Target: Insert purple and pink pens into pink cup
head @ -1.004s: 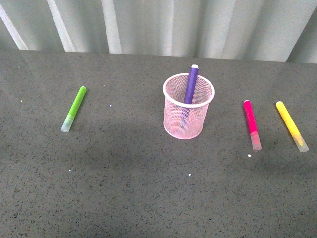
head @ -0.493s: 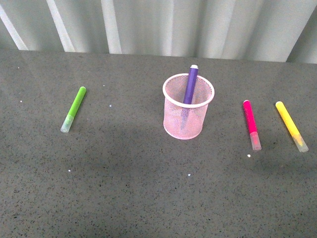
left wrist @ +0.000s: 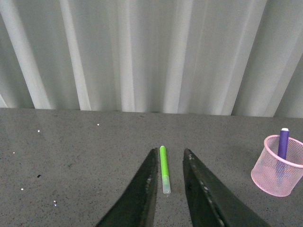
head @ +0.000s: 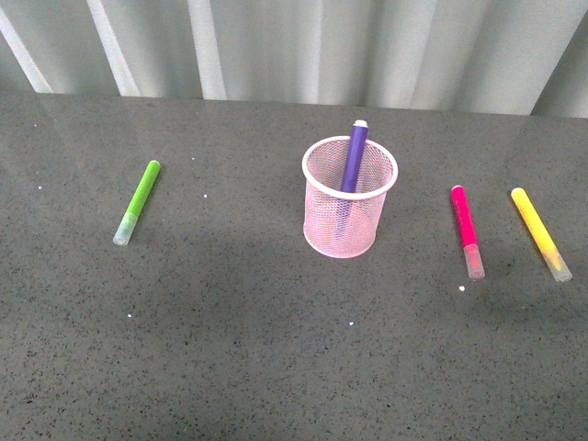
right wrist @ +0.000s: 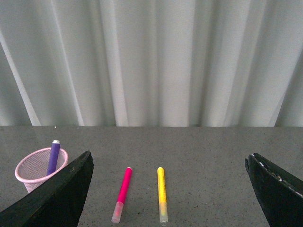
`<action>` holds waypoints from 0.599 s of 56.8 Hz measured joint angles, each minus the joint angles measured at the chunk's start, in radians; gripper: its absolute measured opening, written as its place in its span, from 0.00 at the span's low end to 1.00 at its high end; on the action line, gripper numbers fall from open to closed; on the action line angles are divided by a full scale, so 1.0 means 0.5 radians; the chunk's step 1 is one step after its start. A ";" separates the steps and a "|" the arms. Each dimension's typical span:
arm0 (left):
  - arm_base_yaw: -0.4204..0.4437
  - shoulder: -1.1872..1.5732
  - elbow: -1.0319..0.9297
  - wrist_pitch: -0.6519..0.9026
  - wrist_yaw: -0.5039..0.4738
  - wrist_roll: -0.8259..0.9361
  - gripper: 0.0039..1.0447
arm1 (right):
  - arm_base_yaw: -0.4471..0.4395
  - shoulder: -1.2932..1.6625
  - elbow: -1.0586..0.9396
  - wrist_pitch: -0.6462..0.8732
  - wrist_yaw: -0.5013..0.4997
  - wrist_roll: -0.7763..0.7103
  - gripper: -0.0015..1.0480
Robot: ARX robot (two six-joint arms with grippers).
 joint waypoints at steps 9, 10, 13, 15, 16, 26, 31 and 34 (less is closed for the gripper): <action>0.000 0.000 0.000 0.000 0.000 0.000 0.55 | 0.002 0.001 0.000 -0.002 0.014 0.004 0.93; 0.000 0.000 0.000 0.000 0.000 0.000 0.58 | 0.031 0.017 0.009 -0.031 0.095 0.019 0.93; 0.000 0.000 0.000 0.000 -0.004 -0.001 0.72 | 0.067 0.201 0.113 -0.079 0.452 0.132 0.93; 0.000 0.000 0.000 0.000 0.003 0.002 0.80 | -0.034 0.411 0.237 0.046 0.473 0.167 0.93; 0.000 0.000 0.000 0.000 0.003 0.002 0.82 | -0.089 0.502 0.295 0.121 0.443 0.170 0.93; 0.000 -0.001 0.000 0.000 -0.001 0.002 0.93 | -0.495 1.521 0.945 0.681 0.232 0.243 0.93; 0.000 -0.001 0.000 0.000 -0.001 0.003 0.94 | -0.507 2.074 1.242 0.686 0.266 0.237 0.93; 0.000 -0.001 0.000 0.000 0.000 0.002 0.94 | -0.488 2.427 1.431 0.636 0.301 0.208 0.93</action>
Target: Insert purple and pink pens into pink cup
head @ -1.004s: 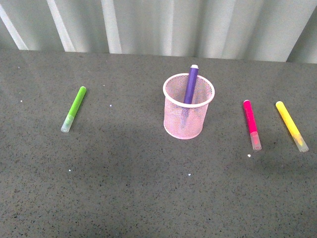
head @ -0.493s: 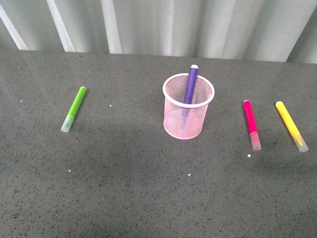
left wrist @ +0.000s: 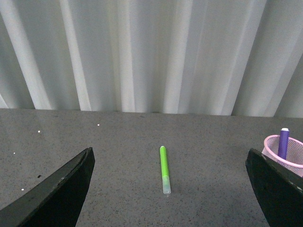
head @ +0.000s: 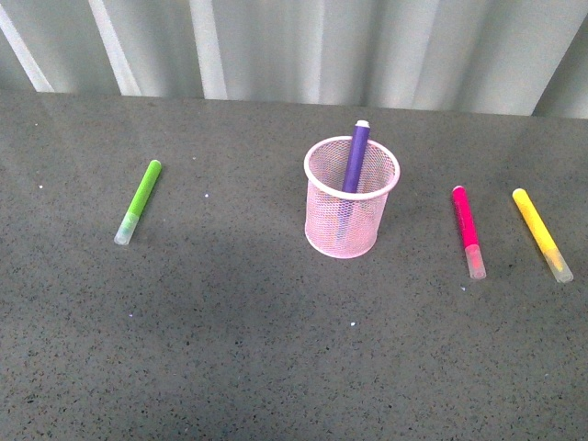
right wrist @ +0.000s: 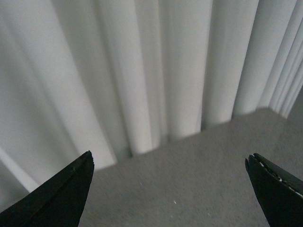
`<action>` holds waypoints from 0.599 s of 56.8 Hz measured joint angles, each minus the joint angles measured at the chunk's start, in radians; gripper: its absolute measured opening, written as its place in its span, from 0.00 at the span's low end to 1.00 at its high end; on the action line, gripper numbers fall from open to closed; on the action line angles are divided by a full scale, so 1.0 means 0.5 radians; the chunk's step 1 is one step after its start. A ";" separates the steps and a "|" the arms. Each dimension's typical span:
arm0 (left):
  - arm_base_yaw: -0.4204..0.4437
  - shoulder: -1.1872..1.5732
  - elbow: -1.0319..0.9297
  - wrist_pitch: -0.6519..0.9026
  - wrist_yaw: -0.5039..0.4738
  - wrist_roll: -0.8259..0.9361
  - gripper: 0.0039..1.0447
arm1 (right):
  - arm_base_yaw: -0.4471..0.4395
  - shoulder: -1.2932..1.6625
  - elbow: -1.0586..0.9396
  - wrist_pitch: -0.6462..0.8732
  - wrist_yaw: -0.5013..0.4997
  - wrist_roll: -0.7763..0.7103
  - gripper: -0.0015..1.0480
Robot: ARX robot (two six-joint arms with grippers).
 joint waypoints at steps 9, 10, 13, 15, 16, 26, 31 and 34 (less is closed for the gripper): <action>0.000 0.001 0.000 0.000 0.000 0.001 0.94 | 0.121 0.829 0.427 -0.291 0.055 -0.121 0.93; 0.000 0.001 0.000 0.000 0.000 0.001 0.94 | 0.150 0.919 0.468 -0.314 0.057 -0.147 0.93; 0.000 0.000 0.000 0.000 0.000 0.000 0.94 | 0.262 1.155 0.542 -0.360 0.047 -0.229 0.93; 0.000 0.000 0.000 0.000 0.000 0.000 0.94 | 0.314 1.221 0.553 -0.372 0.022 -0.273 0.93; 0.000 0.000 0.000 0.000 0.000 0.000 0.94 | 0.331 1.241 0.555 -0.372 0.017 -0.285 0.93; 0.000 0.000 0.000 0.000 0.000 0.001 0.94 | 0.613 1.419 0.568 -0.387 -0.141 -0.386 0.93; 0.000 0.000 0.000 0.000 0.000 0.000 0.94 | 0.681 1.466 0.560 -0.340 -0.182 -0.386 0.93; 0.000 0.000 0.000 0.000 0.000 0.001 0.94 | 0.703 1.507 0.556 -0.318 -0.214 -0.377 0.93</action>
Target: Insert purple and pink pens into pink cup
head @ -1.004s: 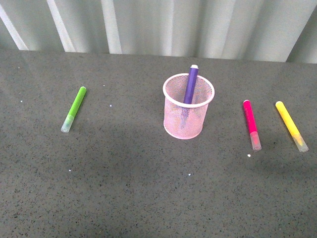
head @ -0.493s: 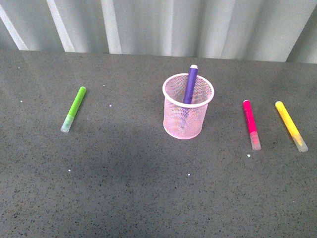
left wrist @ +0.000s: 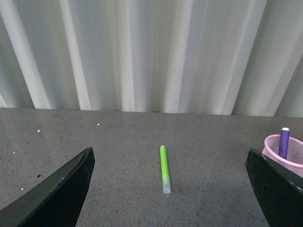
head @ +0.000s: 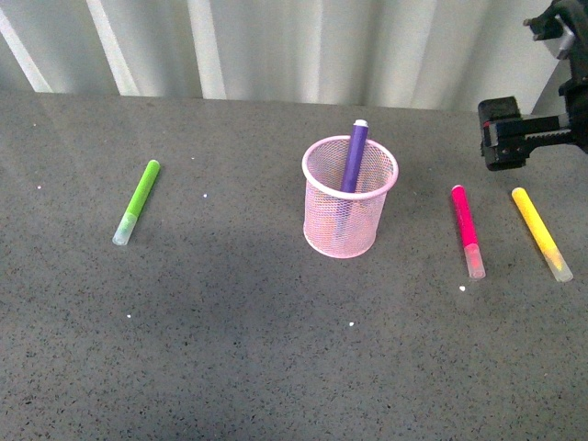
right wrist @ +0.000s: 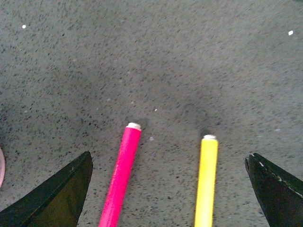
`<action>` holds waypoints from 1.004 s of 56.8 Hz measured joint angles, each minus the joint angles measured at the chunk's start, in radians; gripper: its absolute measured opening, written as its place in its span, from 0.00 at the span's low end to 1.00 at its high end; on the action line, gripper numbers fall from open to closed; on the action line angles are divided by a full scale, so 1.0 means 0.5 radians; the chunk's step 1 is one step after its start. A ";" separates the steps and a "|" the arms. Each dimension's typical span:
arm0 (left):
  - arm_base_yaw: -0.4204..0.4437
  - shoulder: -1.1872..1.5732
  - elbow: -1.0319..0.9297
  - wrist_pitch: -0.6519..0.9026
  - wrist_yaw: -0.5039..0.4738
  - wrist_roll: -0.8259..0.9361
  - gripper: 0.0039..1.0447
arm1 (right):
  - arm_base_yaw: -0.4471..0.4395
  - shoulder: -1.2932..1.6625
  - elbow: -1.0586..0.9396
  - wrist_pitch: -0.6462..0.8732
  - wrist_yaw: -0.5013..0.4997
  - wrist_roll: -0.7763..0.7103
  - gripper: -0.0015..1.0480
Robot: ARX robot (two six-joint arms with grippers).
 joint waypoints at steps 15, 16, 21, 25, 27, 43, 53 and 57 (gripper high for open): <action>0.000 0.000 0.000 0.000 0.000 0.000 0.94 | 0.031 0.195 0.000 0.049 -0.082 0.079 0.93; 0.000 0.000 0.000 0.000 0.000 0.000 0.94 | 0.034 0.206 0.000 0.055 -0.087 0.085 0.93; 0.000 0.000 0.000 0.000 0.000 -0.001 0.94 | 0.046 0.246 0.011 0.071 -0.095 0.101 0.93; 0.000 0.000 0.000 0.000 0.000 0.000 0.94 | 0.060 0.277 0.029 0.084 -0.110 0.120 0.93; 0.000 0.000 0.000 0.000 0.000 0.000 0.94 | 0.067 0.291 0.040 0.093 -0.117 0.126 0.93; 0.000 0.000 0.000 0.000 0.000 -0.001 0.94 | 0.087 0.400 0.136 0.126 -0.123 0.172 0.93; 0.000 0.000 0.000 0.000 -0.001 0.000 0.94 | 0.087 0.446 0.141 0.173 -0.127 0.235 0.93; 0.000 0.000 0.000 0.000 0.000 -0.001 0.94 | 0.088 0.459 0.141 0.207 -0.127 0.242 0.93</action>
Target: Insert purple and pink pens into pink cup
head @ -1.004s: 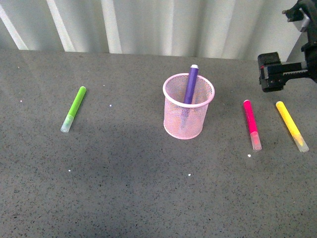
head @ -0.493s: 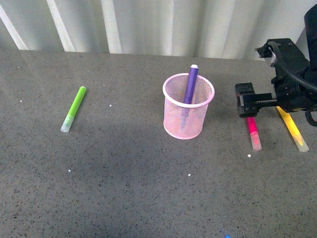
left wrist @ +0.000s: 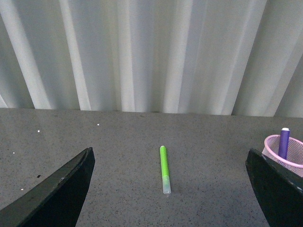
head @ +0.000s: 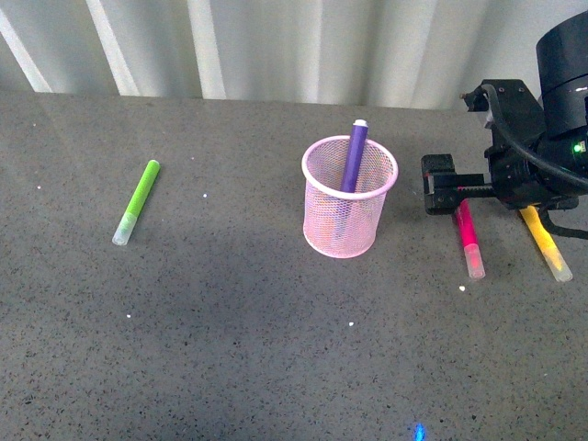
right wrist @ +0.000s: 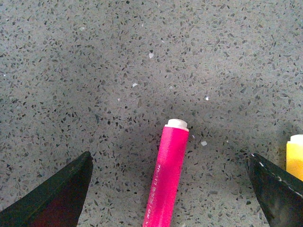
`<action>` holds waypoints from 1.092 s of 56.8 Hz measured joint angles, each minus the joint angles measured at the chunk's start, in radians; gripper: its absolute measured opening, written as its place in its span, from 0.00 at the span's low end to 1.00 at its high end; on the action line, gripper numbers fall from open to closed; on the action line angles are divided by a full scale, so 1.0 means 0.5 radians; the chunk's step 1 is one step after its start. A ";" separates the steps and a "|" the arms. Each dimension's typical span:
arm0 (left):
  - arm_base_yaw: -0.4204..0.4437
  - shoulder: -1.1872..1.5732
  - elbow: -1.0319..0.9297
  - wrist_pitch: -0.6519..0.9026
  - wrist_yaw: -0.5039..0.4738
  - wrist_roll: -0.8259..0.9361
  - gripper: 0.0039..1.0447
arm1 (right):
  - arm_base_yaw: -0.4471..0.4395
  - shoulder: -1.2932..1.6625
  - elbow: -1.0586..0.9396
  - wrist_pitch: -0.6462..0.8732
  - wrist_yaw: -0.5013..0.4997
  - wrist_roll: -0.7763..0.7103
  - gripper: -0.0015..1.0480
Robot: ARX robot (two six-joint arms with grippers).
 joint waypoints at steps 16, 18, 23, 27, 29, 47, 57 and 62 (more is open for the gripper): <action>0.000 0.000 0.000 0.000 0.000 0.001 0.94 | 0.002 0.084 0.000 0.057 -0.006 0.064 0.93; 0.000 0.000 0.000 0.000 0.000 0.001 0.94 | 0.002 0.086 0.002 0.067 -0.007 0.074 0.90; 0.000 0.000 0.000 0.000 0.000 0.001 0.94 | 0.002 0.095 0.002 0.085 0.006 0.084 0.80; 0.000 0.000 0.000 0.000 0.000 0.001 0.94 | 0.002 0.101 0.002 0.110 0.032 0.090 0.69; 0.000 0.000 0.000 0.000 0.000 0.001 0.94 | 0.002 0.104 0.002 0.118 0.034 0.097 0.63; 0.000 0.000 0.000 0.000 0.000 0.000 0.94 | -0.008 0.105 -0.039 0.201 0.001 0.159 0.16; 0.000 0.000 0.000 0.000 0.000 0.001 0.94 | -0.034 0.041 -0.120 0.274 -0.024 0.211 0.12; 0.000 0.000 0.000 0.000 0.000 0.001 0.94 | -0.066 -0.027 -0.186 0.349 0.003 0.237 0.11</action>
